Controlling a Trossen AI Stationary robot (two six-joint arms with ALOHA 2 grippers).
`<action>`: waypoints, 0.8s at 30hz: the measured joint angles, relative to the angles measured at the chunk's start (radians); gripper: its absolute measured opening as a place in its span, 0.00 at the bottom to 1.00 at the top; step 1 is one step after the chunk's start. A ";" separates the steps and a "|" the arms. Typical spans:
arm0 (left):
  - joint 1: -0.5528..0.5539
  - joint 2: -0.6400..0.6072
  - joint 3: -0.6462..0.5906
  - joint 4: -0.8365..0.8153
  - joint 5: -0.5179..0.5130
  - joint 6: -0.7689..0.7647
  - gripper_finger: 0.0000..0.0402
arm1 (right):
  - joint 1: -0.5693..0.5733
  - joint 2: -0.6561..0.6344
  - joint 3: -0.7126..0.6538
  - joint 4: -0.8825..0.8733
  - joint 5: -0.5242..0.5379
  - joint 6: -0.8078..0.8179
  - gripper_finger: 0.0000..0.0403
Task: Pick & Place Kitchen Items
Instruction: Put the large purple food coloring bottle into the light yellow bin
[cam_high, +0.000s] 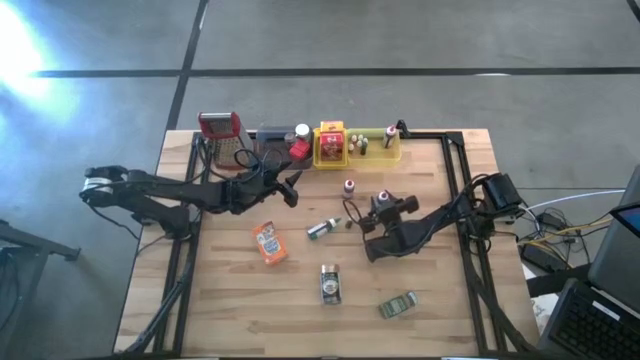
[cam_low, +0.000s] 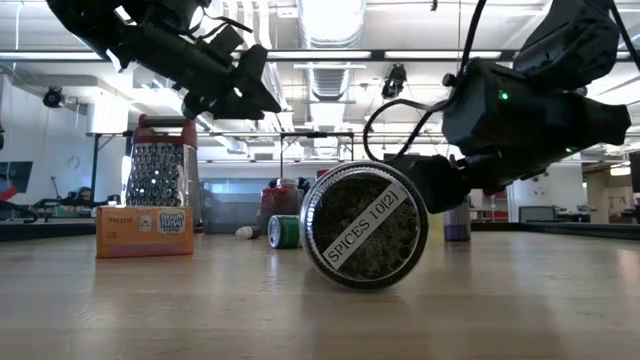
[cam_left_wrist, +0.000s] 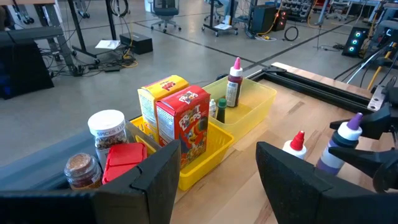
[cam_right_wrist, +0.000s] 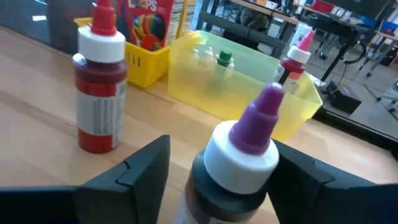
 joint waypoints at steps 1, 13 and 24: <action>0.000 0.000 0.000 0.000 0.000 0.000 0.54 | 0.000 -0.001 0.005 0.000 0.000 -0.009 0.58; 0.000 0.000 0.000 0.000 0.000 0.000 0.54 | 0.000 -0.239 0.036 -0.132 0.012 -0.186 0.77; 0.000 0.000 0.000 -0.001 0.000 0.000 0.54 | -0.001 -0.634 0.080 -0.178 0.018 -0.429 0.83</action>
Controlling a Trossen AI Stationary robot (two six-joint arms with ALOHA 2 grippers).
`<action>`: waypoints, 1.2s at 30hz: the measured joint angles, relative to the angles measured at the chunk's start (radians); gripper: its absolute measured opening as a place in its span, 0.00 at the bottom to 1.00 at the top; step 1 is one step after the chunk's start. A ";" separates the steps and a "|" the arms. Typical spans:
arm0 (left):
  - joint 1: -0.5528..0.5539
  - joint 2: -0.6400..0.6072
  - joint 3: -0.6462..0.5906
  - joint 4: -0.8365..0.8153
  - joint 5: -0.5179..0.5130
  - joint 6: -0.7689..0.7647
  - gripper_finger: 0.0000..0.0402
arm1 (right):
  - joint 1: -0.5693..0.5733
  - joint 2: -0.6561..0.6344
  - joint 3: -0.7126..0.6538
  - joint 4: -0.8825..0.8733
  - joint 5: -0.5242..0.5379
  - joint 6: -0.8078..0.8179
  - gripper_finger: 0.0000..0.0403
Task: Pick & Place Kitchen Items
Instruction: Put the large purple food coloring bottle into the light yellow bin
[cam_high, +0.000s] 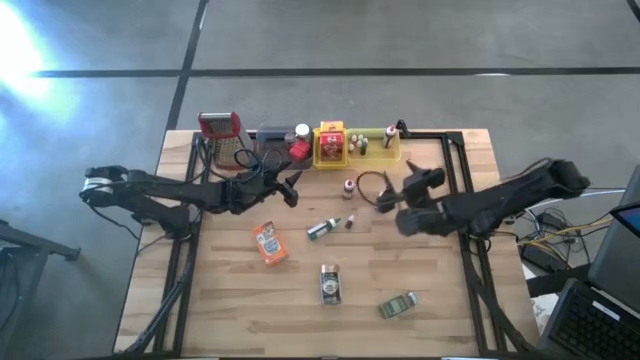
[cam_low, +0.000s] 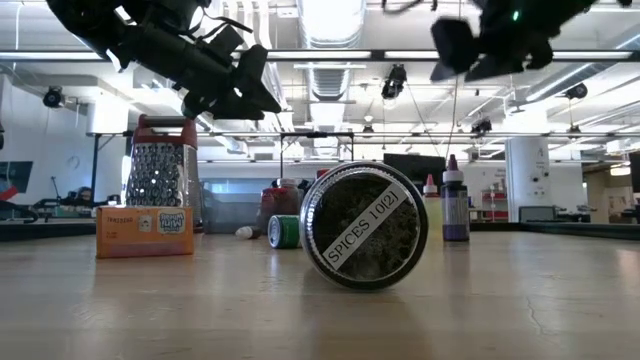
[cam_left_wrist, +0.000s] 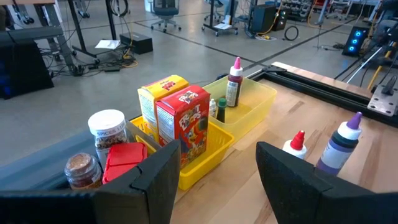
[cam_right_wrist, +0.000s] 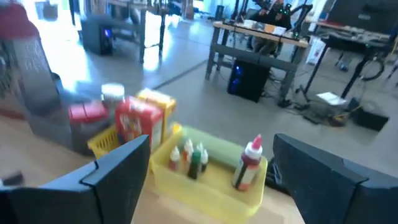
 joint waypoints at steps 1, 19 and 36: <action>0.000 0.000 0.000 0.000 0.000 0.000 0.54 | -0.001 -0.027 0.008 0.000 -0.005 -0.020 0.83; 0.000 0.000 0.000 0.000 0.000 0.000 0.54 | -0.275 -0.284 0.240 -0.287 -0.996 -0.331 0.70; 0.000 0.000 0.000 0.000 0.000 0.000 0.54 | -0.277 -0.146 0.371 -0.616 -1.138 -0.372 0.62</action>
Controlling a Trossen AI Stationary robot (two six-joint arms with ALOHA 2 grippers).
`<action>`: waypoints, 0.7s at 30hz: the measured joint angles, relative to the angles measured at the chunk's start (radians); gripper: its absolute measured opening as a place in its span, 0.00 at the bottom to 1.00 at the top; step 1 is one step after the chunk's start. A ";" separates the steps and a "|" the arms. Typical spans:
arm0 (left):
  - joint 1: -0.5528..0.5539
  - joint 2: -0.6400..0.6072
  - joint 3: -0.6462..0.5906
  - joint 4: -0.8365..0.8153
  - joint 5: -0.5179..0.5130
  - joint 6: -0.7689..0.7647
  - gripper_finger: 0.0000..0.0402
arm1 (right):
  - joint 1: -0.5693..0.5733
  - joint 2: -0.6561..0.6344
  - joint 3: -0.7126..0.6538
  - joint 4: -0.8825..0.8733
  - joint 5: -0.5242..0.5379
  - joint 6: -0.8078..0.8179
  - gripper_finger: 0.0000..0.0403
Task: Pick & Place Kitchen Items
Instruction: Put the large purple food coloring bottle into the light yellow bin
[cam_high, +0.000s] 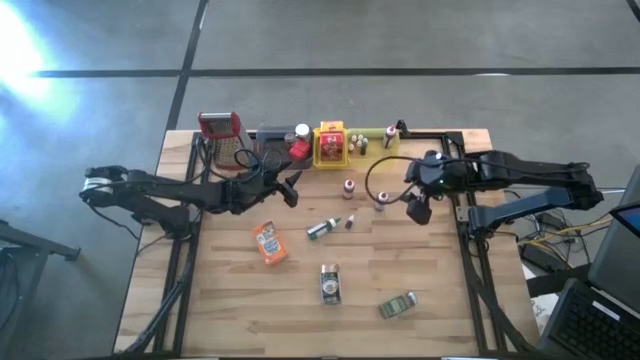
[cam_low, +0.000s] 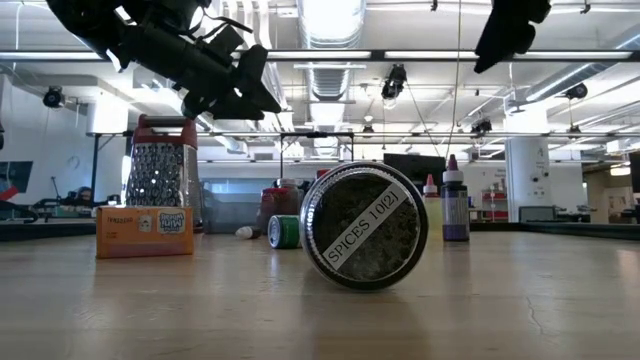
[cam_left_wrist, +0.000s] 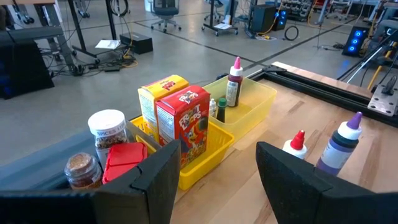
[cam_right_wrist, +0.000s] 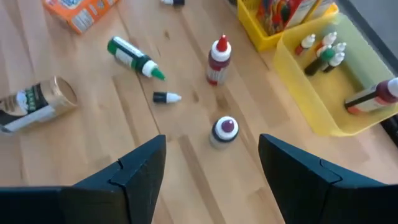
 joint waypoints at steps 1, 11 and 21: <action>0.000 0.000 0.000 0.000 0.000 0.000 0.54 | 0.000 0.000 -0.008 0.004 0.000 -0.003 0.62; 0.000 0.000 0.000 0.000 0.000 0.000 0.54 | -0.027 0.004 -0.174 0.124 0.008 -0.051 0.68; 0.000 0.000 0.000 0.000 0.000 0.000 0.54 | -0.132 0.005 -0.287 0.252 -0.044 -0.113 0.63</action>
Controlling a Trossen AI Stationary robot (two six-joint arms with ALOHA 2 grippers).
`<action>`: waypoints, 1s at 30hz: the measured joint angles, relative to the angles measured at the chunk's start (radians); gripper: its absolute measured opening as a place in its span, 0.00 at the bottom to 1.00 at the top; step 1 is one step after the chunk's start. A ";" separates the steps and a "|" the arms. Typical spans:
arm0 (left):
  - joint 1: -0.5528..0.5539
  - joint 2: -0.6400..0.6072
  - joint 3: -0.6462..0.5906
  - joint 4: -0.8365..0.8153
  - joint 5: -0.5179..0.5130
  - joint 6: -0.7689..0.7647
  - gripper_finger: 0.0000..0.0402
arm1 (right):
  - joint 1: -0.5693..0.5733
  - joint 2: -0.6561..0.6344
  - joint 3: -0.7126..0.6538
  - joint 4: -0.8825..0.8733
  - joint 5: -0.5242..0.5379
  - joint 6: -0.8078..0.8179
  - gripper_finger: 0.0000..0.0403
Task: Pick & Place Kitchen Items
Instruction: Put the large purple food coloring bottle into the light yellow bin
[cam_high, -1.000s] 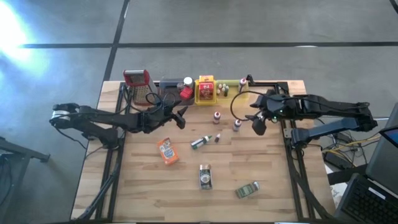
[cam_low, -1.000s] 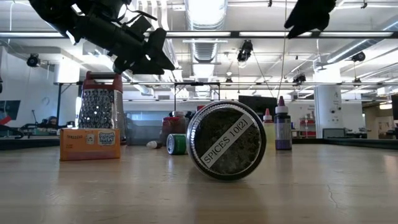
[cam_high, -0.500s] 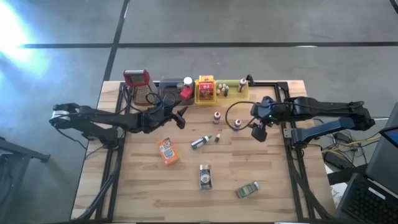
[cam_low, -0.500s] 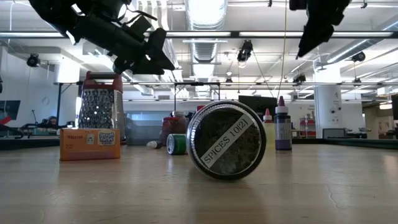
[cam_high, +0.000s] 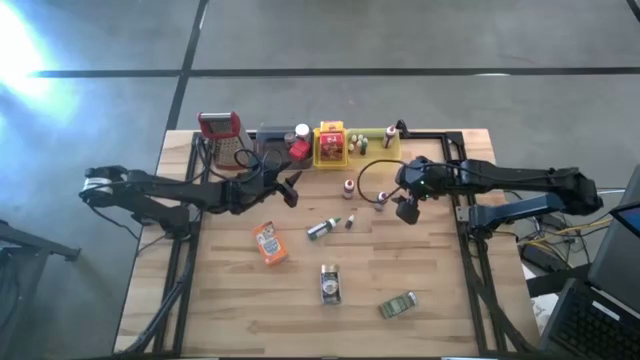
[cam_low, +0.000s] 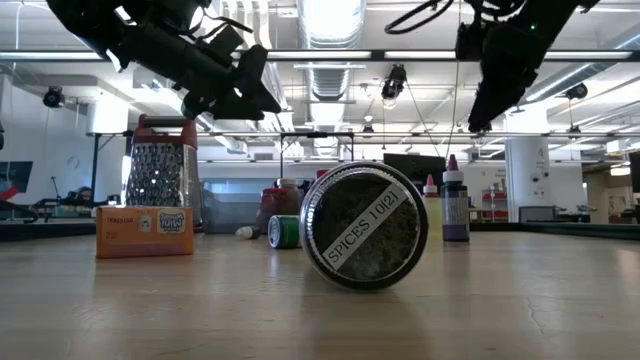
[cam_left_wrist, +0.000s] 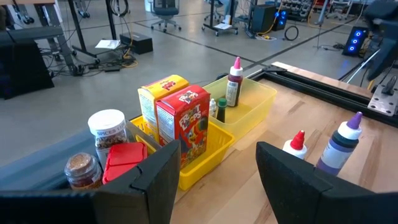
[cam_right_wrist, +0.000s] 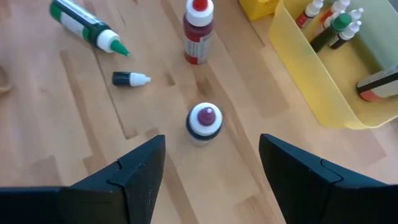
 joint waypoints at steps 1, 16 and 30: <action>0.000 0.000 0.000 0.000 0.000 0.000 0.54 | -0.006 0.000 -0.009 0.009 0.000 -0.007 0.62; 0.000 0.000 0.000 0.000 0.000 0.000 0.54 | -0.033 0.005 -0.161 0.247 -0.034 -0.046 0.66; 0.000 0.000 0.000 0.000 0.000 0.000 0.54 | -0.050 0.048 -0.290 0.450 -0.034 -0.039 0.60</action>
